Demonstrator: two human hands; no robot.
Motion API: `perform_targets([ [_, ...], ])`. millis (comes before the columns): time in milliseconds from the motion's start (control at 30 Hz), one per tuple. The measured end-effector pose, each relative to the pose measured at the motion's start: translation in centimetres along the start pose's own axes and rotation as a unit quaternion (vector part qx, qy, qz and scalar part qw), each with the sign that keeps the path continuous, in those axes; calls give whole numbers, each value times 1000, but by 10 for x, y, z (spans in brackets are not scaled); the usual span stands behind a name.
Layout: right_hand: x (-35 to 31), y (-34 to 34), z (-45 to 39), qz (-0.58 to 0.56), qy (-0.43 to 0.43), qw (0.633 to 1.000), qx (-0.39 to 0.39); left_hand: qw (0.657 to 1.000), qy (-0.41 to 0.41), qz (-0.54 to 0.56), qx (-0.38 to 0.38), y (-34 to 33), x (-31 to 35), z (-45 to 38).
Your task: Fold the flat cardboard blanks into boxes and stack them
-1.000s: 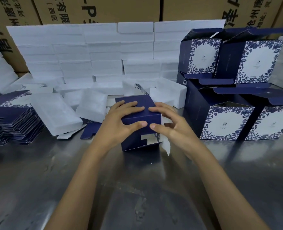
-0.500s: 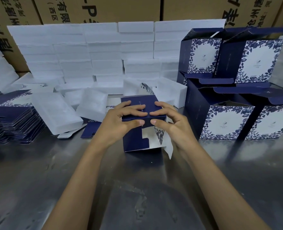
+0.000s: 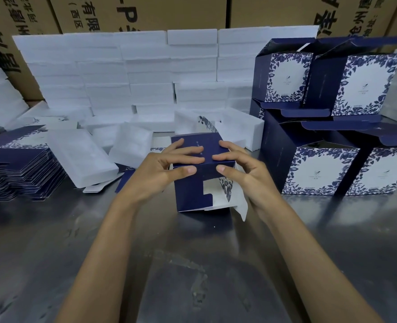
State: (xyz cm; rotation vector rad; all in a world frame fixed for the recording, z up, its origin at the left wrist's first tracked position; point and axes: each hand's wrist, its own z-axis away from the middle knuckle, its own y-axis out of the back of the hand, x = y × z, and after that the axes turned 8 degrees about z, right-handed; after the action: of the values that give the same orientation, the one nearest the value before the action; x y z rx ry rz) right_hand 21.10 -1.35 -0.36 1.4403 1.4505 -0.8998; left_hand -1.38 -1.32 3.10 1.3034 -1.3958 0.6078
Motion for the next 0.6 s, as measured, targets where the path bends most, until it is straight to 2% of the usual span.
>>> perform_targets([
  [167,-1,3,1,-16,-15,1000,-6,999,-16,-24,45,-11,7,-2],
  [267,-1,3,1,5,-21,1000,6,984,-67,-138,91,-26,12,-2],
  [333,-3,2,1,22,-24,999,11,954,-97,-273,78,-35,15,-2],
  [467,-7,5,3,26,-22,999,6,879,-60,-474,4,-53,11,2],
  [533,-8,8,3,-1,-36,999,1,841,-60,-538,0,-62,8,1],
  [600,-7,10,2,-63,-61,996,0,828,-83,-554,26,-66,6,-2],
])
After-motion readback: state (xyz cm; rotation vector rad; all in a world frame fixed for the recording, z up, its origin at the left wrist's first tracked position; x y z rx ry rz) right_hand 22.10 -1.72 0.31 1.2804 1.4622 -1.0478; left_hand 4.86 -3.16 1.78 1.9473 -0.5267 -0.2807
